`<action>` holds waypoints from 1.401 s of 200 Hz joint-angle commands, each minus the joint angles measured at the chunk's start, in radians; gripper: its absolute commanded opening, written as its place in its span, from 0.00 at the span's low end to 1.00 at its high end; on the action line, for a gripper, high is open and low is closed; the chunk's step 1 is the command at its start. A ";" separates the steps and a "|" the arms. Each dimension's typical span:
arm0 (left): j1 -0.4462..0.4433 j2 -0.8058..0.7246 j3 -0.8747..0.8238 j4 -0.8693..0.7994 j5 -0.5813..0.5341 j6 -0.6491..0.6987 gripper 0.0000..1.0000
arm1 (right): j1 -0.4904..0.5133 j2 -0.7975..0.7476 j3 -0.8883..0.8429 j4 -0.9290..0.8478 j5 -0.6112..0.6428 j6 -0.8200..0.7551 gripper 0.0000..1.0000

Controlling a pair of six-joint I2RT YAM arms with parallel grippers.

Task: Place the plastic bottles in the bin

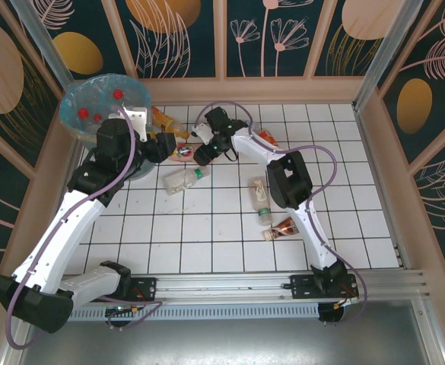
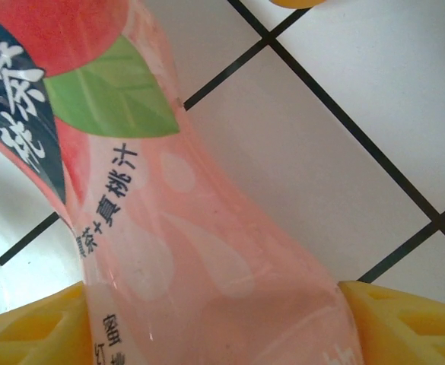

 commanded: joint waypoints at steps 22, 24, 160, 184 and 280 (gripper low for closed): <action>-0.004 -0.009 0.026 0.031 -0.022 0.017 0.64 | 0.000 -0.133 -0.056 -0.032 -0.002 -0.009 0.61; -0.004 -0.008 0.028 0.033 -0.022 0.017 0.64 | 0.000 -0.141 -0.062 -0.029 -0.002 -0.010 0.61; -0.004 0.180 0.395 0.217 0.158 -0.148 0.77 | -0.013 -1.044 -0.896 0.418 0.011 0.234 0.52; -0.004 0.247 0.421 0.281 0.260 -0.229 0.75 | -0.032 -1.171 -0.976 0.479 -0.053 0.314 0.51; -0.004 0.282 0.350 0.304 0.399 -0.282 0.69 | -0.051 -1.277 -1.047 0.588 -0.072 0.419 0.51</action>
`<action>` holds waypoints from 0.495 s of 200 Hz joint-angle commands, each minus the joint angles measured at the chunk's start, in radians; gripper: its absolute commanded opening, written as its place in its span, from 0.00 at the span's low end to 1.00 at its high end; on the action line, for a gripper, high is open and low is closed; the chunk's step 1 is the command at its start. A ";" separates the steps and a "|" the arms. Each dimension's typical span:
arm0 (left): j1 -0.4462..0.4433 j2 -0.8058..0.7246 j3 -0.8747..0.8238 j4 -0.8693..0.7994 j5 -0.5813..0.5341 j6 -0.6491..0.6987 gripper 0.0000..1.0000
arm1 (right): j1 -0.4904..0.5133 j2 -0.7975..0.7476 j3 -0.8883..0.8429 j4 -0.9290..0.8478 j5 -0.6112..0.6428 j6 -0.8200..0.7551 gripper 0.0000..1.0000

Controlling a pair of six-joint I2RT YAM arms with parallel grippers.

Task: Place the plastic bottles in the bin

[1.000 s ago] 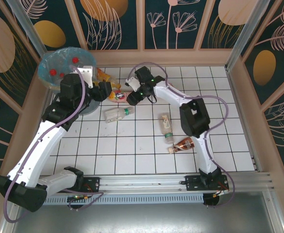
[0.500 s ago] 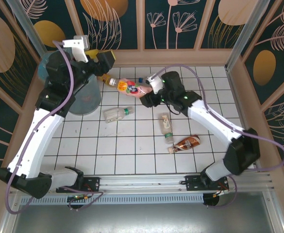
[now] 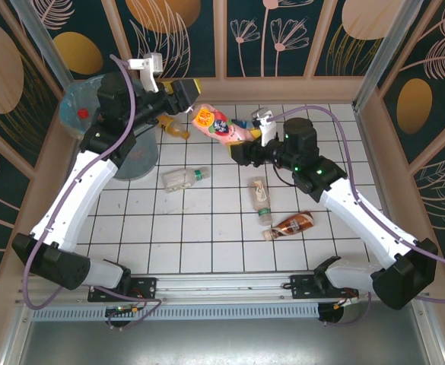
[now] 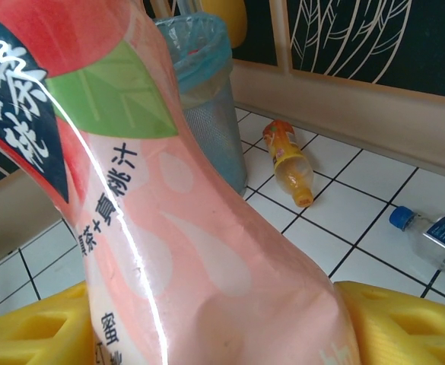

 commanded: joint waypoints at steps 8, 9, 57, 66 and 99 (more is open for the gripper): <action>-0.004 -0.024 -0.032 0.011 0.057 -0.015 0.68 | -0.015 -0.011 -0.024 0.088 0.004 0.055 0.51; -0.004 -0.025 -0.033 0.010 0.057 -0.015 0.68 | -0.015 -0.011 -0.024 0.088 0.005 0.056 0.51; -0.004 -0.051 -0.086 0.047 0.053 -0.032 0.42 | -0.020 -0.012 -0.032 0.123 -0.021 0.082 0.51; -0.004 -0.046 -0.082 0.045 0.058 -0.035 0.36 | -0.020 -0.013 -0.034 0.125 -0.022 0.086 0.51; -0.004 -0.039 -0.070 0.060 0.071 -0.055 0.14 | -0.020 -0.015 -0.041 0.128 -0.006 0.101 0.59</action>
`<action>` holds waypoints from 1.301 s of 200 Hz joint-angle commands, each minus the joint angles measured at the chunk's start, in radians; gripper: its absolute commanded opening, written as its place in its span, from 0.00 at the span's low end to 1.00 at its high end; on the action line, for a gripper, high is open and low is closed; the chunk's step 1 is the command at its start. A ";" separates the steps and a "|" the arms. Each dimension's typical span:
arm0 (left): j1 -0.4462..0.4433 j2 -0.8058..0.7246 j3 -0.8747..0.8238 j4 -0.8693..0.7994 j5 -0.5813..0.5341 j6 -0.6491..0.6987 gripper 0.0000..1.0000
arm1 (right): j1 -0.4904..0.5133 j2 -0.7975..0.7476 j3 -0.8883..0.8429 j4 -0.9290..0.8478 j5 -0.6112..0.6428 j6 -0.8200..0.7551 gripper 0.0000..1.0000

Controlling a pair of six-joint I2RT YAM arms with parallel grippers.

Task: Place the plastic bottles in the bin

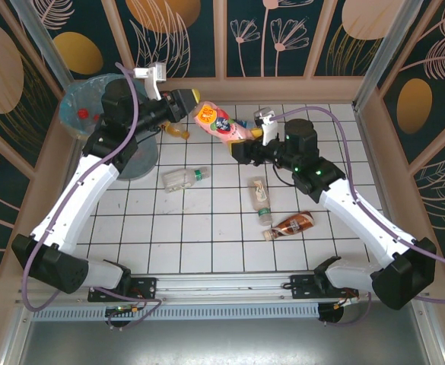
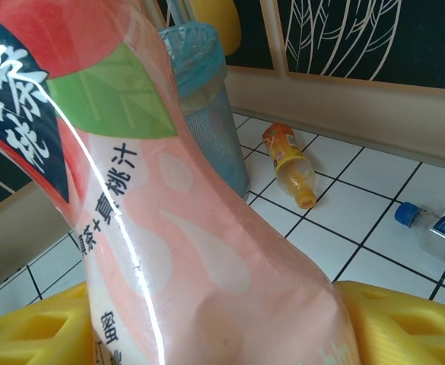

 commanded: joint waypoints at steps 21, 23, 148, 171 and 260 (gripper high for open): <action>-0.001 -0.025 0.043 0.019 -0.035 -0.001 0.00 | -0.006 -0.020 -0.020 0.091 0.023 0.063 0.79; -0.001 -0.027 0.047 0.018 -0.047 0.000 0.00 | -0.007 -0.021 -0.021 0.093 0.024 0.065 0.82; 0.206 0.187 0.821 -0.454 -0.675 0.439 0.00 | 0.049 0.135 0.145 0.162 -0.045 0.138 0.95; 0.241 0.239 0.889 -0.528 -0.781 0.537 0.00 | 0.105 0.193 0.210 0.122 -0.023 0.101 0.95; 0.308 0.211 0.503 -0.462 -0.743 0.593 0.00 | 0.176 0.271 0.216 0.052 0.006 0.085 0.95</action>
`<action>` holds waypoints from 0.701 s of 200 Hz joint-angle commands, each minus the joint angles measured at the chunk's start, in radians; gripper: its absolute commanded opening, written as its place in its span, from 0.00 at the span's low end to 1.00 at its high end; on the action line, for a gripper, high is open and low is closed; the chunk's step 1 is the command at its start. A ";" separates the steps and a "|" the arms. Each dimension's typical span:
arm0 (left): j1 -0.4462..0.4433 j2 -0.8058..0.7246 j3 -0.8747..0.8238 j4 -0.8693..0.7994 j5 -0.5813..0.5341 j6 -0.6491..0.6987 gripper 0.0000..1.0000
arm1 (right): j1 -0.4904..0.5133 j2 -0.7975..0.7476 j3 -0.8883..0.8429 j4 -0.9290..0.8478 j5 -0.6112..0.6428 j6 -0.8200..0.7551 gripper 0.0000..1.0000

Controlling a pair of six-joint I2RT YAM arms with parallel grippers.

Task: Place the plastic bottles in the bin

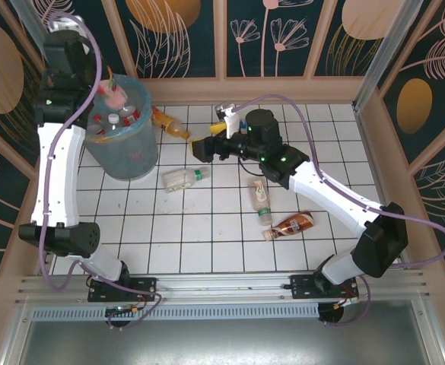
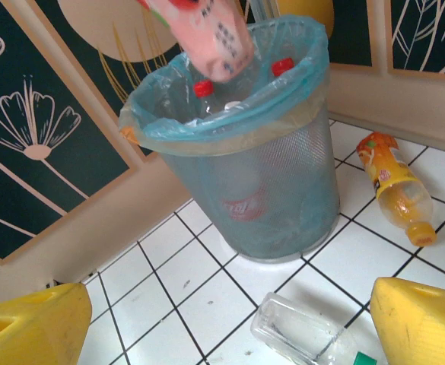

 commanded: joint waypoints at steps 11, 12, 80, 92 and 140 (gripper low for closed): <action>0.003 -0.042 -0.158 0.131 0.076 0.016 0.00 | 0.005 0.009 -0.003 -0.025 0.027 -0.012 0.95; 0.003 -0.043 -0.163 0.135 0.078 0.015 0.00 | 0.005 0.008 -0.004 -0.026 0.028 -0.012 0.95; 0.013 -0.031 -0.447 0.350 0.122 0.013 0.00 | 0.005 0.015 -0.024 -0.072 0.057 -0.035 0.95; 0.020 -0.039 -0.509 0.379 0.119 0.003 0.00 | 0.005 0.020 -0.028 -0.076 0.055 -0.035 0.95; 0.041 -0.033 -0.592 0.392 0.161 -0.020 0.00 | 0.006 0.057 -0.014 -0.079 0.039 -0.032 0.94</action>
